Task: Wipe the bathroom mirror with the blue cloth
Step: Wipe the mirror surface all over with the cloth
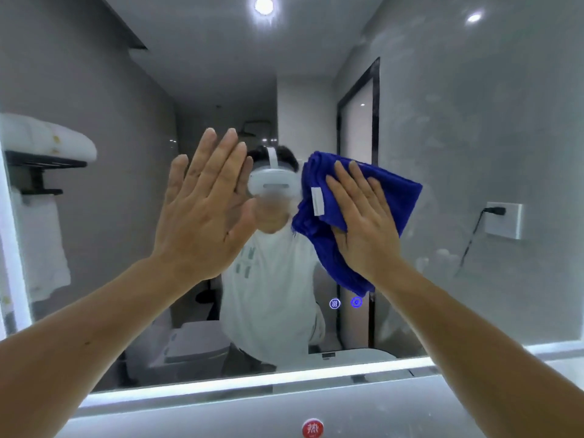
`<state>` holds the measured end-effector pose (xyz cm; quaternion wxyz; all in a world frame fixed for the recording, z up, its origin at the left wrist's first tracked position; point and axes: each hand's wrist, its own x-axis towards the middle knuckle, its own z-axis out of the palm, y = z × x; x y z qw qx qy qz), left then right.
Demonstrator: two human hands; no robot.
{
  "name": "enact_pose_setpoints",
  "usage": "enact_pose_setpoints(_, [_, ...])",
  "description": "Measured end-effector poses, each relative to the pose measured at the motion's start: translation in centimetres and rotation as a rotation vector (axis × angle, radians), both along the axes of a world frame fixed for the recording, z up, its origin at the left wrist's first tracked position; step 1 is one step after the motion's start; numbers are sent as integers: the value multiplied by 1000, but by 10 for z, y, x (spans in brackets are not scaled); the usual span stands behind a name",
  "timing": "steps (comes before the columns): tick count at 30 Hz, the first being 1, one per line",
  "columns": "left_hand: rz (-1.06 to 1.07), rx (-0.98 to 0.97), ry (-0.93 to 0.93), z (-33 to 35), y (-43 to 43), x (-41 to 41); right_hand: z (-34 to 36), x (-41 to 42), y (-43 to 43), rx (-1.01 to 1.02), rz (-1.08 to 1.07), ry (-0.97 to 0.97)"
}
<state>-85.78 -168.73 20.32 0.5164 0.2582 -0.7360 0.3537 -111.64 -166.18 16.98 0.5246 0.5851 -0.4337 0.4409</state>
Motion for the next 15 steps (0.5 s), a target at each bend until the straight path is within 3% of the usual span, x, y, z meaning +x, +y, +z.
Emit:
enact_pose_setpoints(3, [-5,36,-10,0,5,-14,-21,-13,3,12,3,-11])
enact_pose_setpoints(8, [-6,-10,-11,2,13,-13,-27,-69,18,-35,-6,144])
enact_pose_setpoints(12, [45,-1,-30,4,17,-4,-33,-104,26,-60,-37,-166])
enact_pose_setpoints(15, [57,14,-35,4,16,-8,-28,-81,21,-72,-99,-260])
